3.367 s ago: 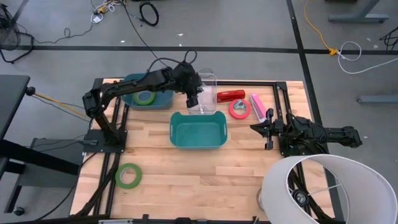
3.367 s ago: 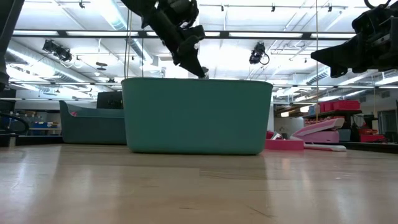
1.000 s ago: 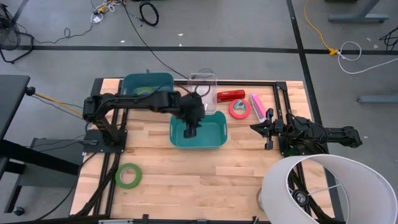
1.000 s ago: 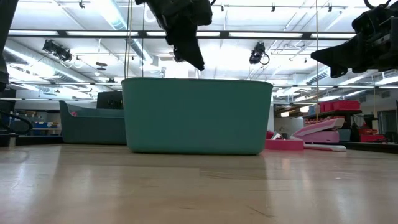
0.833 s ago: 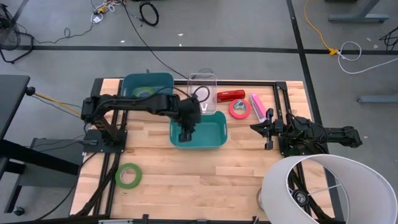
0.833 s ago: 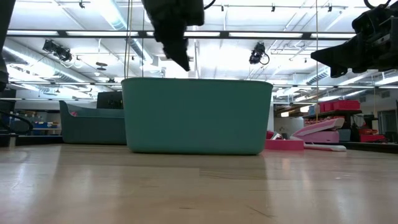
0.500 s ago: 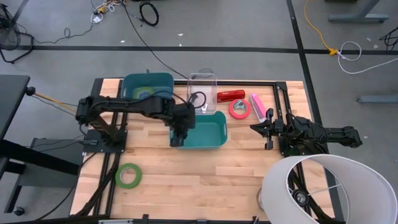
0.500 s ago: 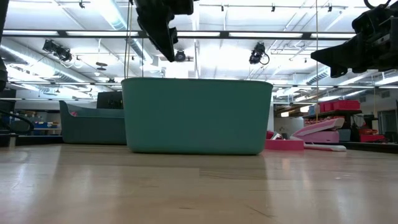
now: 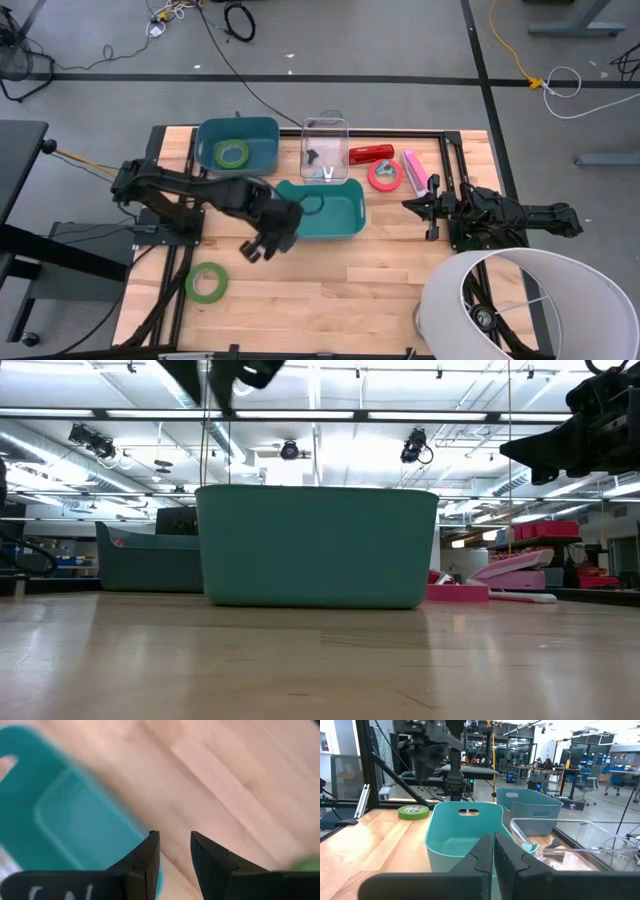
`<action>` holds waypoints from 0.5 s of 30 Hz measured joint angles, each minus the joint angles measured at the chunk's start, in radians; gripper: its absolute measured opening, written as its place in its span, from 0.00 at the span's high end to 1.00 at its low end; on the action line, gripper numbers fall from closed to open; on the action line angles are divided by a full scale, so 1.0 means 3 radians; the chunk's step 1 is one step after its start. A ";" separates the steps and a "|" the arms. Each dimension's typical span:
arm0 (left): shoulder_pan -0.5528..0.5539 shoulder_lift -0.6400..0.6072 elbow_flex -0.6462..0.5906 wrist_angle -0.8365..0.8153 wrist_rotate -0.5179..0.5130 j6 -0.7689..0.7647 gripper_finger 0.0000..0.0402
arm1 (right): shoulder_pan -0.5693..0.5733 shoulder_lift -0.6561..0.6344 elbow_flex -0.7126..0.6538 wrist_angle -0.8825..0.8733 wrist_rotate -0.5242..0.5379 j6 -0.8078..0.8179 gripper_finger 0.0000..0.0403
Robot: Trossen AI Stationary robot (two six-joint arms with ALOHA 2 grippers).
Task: Pick and place Stapler, Stapler remover, tape
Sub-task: Put the green tape into the blue bin
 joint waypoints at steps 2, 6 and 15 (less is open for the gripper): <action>-0.0089 0.0003 0.0000 -0.0115 0.0011 0.0255 0.72 | 0.0001 0.0000 -0.0001 0.0001 0.0001 0.0000 0.96; -0.0248 0.0003 0.0000 -0.0380 0.0163 0.0512 0.72 | 0.0001 0.0000 -0.0001 0.0000 0.0001 0.0000 0.96; -0.0718 0.0005 0.0000 -0.0542 0.0252 0.0469 0.72 | 0.0000 0.0000 0.0000 0.0000 0.0001 0.0000 0.96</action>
